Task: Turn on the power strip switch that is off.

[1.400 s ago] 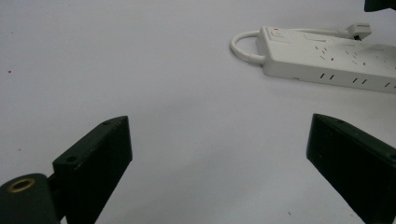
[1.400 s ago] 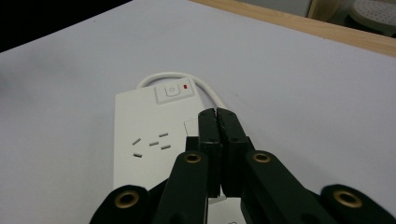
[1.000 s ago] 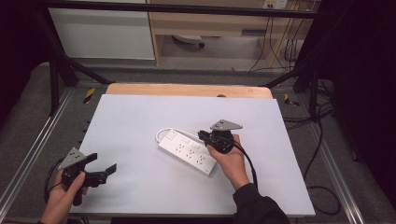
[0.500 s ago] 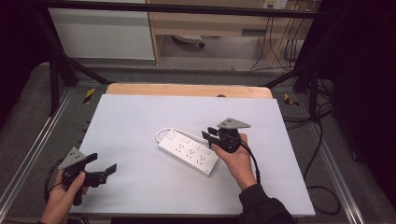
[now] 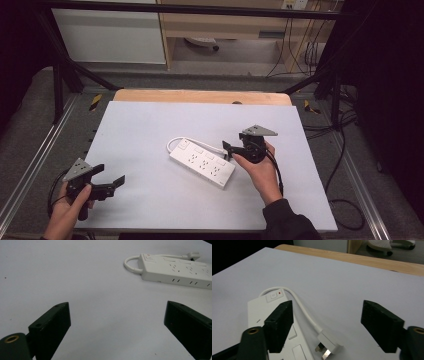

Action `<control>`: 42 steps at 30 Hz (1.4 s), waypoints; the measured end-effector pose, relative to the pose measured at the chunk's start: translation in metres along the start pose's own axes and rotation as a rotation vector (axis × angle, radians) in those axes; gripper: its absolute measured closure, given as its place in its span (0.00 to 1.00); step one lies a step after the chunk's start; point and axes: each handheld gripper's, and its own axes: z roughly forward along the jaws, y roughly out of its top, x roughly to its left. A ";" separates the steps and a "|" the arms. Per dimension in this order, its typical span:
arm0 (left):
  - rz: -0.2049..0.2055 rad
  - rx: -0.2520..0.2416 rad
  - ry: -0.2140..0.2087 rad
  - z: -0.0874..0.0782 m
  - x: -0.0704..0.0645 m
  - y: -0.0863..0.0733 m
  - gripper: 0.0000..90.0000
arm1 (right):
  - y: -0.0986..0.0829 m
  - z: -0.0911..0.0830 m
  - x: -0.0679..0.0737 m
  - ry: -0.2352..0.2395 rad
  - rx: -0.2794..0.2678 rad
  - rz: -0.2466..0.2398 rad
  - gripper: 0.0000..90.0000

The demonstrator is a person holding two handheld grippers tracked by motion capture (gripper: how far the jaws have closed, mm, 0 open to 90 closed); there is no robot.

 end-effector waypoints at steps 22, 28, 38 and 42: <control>-0.002 0.006 0.003 0.000 0.000 0.000 0.08 | -0.027 -0.060 -0.042 -0.031 -0.102 0.059 0.04; -0.003 0.006 0.005 0.000 0.000 0.000 0.08 | -0.046 -0.074 -0.057 -0.077 -0.106 0.068 0.04; 0.000 0.003 0.005 0.000 0.000 0.000 0.08 | -0.079 -0.082 -0.077 -0.157 -0.046 0.084 0.04; 0.000 0.004 0.004 0.000 0.000 0.000 0.08 | -0.088 -0.083 -0.081 -0.170 -0.018 0.086 0.04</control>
